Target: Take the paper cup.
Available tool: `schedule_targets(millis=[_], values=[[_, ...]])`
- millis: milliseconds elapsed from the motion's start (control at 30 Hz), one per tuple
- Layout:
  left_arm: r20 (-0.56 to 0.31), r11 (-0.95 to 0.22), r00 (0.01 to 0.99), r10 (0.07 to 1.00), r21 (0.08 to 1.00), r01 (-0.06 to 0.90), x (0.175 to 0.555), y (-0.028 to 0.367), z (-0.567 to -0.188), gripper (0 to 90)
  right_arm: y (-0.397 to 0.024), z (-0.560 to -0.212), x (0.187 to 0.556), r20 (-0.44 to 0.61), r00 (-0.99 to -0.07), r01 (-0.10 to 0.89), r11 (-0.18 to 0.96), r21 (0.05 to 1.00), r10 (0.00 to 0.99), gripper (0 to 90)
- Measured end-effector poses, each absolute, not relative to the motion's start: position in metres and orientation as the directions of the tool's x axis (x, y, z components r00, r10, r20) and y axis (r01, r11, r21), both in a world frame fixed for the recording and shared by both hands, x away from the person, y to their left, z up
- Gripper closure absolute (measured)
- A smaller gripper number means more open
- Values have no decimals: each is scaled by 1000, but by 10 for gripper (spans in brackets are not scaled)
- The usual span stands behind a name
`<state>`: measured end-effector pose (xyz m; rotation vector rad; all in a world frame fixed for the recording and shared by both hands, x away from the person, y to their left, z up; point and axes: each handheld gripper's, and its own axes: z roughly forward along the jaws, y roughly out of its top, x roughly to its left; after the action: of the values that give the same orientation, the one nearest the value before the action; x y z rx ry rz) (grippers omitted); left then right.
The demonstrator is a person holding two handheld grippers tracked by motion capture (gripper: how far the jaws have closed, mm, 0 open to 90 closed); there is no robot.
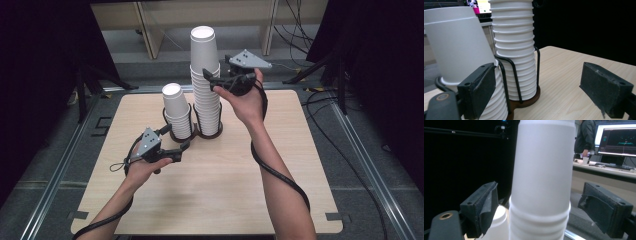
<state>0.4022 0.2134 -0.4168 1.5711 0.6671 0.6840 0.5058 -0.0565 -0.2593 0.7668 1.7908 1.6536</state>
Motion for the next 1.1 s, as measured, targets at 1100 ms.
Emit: schedule_targets(millis=[1100], values=[[66,-145,702,709,988,54,397,202,-427,125,-23,-230,554,-41,-674,52,103,993,738,191]])
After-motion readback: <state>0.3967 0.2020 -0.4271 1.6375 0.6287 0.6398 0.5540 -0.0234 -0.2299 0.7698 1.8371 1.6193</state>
